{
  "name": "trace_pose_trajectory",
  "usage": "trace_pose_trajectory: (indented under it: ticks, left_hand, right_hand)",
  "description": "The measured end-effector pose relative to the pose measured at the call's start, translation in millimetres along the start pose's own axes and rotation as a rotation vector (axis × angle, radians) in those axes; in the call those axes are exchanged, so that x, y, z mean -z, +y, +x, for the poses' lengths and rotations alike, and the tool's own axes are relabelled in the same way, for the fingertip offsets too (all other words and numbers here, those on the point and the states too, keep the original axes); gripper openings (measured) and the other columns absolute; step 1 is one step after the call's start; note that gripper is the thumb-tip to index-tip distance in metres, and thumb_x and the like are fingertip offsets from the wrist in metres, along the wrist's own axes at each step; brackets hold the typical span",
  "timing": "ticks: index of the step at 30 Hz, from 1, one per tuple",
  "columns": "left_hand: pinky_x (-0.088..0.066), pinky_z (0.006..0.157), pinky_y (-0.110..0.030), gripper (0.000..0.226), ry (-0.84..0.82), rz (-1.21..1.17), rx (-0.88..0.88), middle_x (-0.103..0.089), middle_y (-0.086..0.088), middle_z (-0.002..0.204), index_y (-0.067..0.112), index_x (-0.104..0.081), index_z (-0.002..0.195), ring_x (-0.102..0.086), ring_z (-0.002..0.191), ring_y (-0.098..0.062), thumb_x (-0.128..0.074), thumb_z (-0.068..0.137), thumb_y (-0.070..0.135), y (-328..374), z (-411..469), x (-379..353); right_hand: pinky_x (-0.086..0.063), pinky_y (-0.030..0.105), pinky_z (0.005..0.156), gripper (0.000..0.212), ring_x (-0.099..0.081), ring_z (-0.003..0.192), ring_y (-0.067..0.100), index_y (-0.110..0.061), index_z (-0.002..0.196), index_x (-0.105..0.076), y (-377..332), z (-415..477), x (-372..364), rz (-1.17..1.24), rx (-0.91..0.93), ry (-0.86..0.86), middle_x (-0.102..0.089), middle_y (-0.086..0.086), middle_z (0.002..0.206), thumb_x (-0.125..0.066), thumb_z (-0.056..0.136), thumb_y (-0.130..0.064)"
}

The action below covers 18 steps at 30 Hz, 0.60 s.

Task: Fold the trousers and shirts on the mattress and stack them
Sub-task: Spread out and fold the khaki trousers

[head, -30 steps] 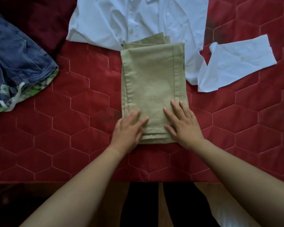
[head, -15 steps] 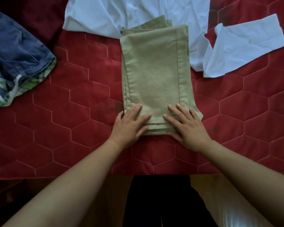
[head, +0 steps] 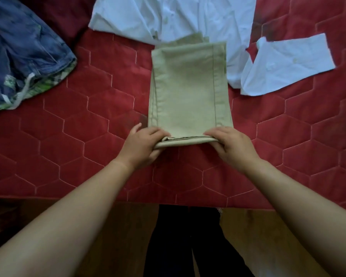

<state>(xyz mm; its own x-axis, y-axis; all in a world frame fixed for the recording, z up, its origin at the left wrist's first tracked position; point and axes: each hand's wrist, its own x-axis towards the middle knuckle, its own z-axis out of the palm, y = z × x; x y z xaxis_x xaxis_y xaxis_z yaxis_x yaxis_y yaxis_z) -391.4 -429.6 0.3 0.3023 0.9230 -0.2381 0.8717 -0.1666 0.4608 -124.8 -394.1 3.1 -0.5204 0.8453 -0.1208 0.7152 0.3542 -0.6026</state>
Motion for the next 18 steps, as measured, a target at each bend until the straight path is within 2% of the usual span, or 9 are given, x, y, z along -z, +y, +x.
trace_pose_trajectory:
  ticks: [2,4,7,8,10,12,14,16,18]
  left_hand:
    - [-0.045,0.084,-0.036,0.036,0.005,-0.101,-0.069,-0.069,-0.001,0.098,0.015,-0.068,0.104,-0.066,0.09,-0.024,-0.051,0.076,0.03,12.2,-5.3,26.7]
    - [-0.048,0.068,-0.028,0.039,0.023,-0.198,-0.056,-0.07,0.001,0.089,0.014,-0.07,0.099,-0.066,0.081,-0.023,-0.048,0.073,0.032,20.2,-2.3,55.1]
    - [-0.045,0.061,-0.022,0.028,0.131,-0.339,0.08,-0.066,0.007,0.073,0.017,-0.072,0.09,-0.064,0.072,-0.019,-0.054,0.074,0.031,17.7,30.7,91.5]
    - [-0.046,0.062,-0.023,0.026,0.165,-0.382,0.127,-0.068,0.006,0.073,0.019,-0.072,0.088,-0.064,0.072,-0.018,-0.055,0.076,0.033,13.4,48.0,101.7]
    - [-0.049,0.07,-0.032,0.026,0.195,-0.436,0.203,-0.072,0.002,0.082,0.021,-0.072,0.091,-0.066,0.08,-0.018,-0.056,0.077,0.036,0.8,84.4,115.7]
    - [-0.048,0.075,-0.032,0.027,0.218,-0.423,0.254,-0.072,0.003,0.091,0.022,-0.072,0.097,-0.065,0.089,-0.018,-0.058,0.079,0.037,-16.1,118.2,120.9]
    - [-0.044,0.08,-0.028,0.024,0.31,-0.355,0.301,-0.07,0.002,0.1,0.023,-0.068,0.106,-0.062,0.096,-0.019,-0.06,0.084,0.029,-30.6,144.7,117.9]
    - [-0.04,0.092,-0.034,0.034,0.403,-0.189,0.311,-0.061,-0.001,0.118,0.022,-0.059,0.12,-0.054,0.11,-0.024,-0.055,0.087,0.027,-37.0,162.6,105.6]
    - [-0.033,0.101,-0.05,0.044,0.383,0.028,0.244,-0.05,-0.001,0.133,0.026,-0.053,0.128,-0.044,0.124,-0.026,-0.047,0.087,0.038,-32.0,168.6,83.8]
  right_hand:
    - [-0.053,0.037,0.066,0.017,-0.066,0.082,0.027,-0.012,0.099,-0.07,-11.5,-2.9,26.9,0.021,0.01,-0.026,-0.07,0.002,0.092,-0.069,0.082,-0.011]
    - [-0.053,0.038,0.063,0.013,-0.066,0.075,0.024,-0.014,0.091,-0.07,-23.3,5.5,54.9,0.049,0.003,0.044,-0.07,0.0,0.084,-0.072,0.078,-0.015]
    - [-0.047,0.037,0.075,0.022,-0.064,0.087,0.023,-0.015,0.091,-0.07,-32.5,42.6,82.0,-0.157,0.023,0.366,-0.07,0.0,0.094,-0.072,0.078,-0.033]
    - [-0.041,0.04,0.085,0.028,-0.061,0.098,0.025,-0.015,0.097,-0.069,-36.2,57.9,84.2,-0.235,0.011,0.45,-0.068,0.002,0.104,-0.07,0.079,-0.037]
    - [-0.029,0.048,0.1,0.034,-0.051,0.117,0.026,-0.018,0.11,-0.065,-43.1,84.7,75.6,-0.349,0.025,0.481,-0.059,0.005,0.125,-0.063,0.083,-0.04]
    - [-0.017,0.056,0.108,0.04,-0.04,0.131,0.026,-0.023,0.122,-0.06,-42.4,106.5,54.7,-0.439,0.022,0.377,-0.049,0.005,0.139,-0.053,0.088,-0.043]
    - [-0.008,0.06,0.109,0.048,-0.028,0.139,0.027,-0.028,0.134,-0.05,-32.1,128.6,33.3,-0.463,-0.057,0.233,-0.036,0.004,0.149,-0.041,0.09,-0.048]
    - [-0.009,0.059,0.109,0.055,-0.023,0.142,0.028,-0.031,0.14,-0.041,-15.1,151.7,17.0,-0.442,-0.174,0.146,-0.03,0.004,0.152,-0.03,0.091,-0.053]
    - [-0.017,0.056,0.108,0.059,-0.024,0.141,0.029,-0.032,0.141,-0.039,0.6,170.4,4.2,-0.425,-0.278,0.106,-0.03,0.005,0.152,-0.024,0.09,-0.056]
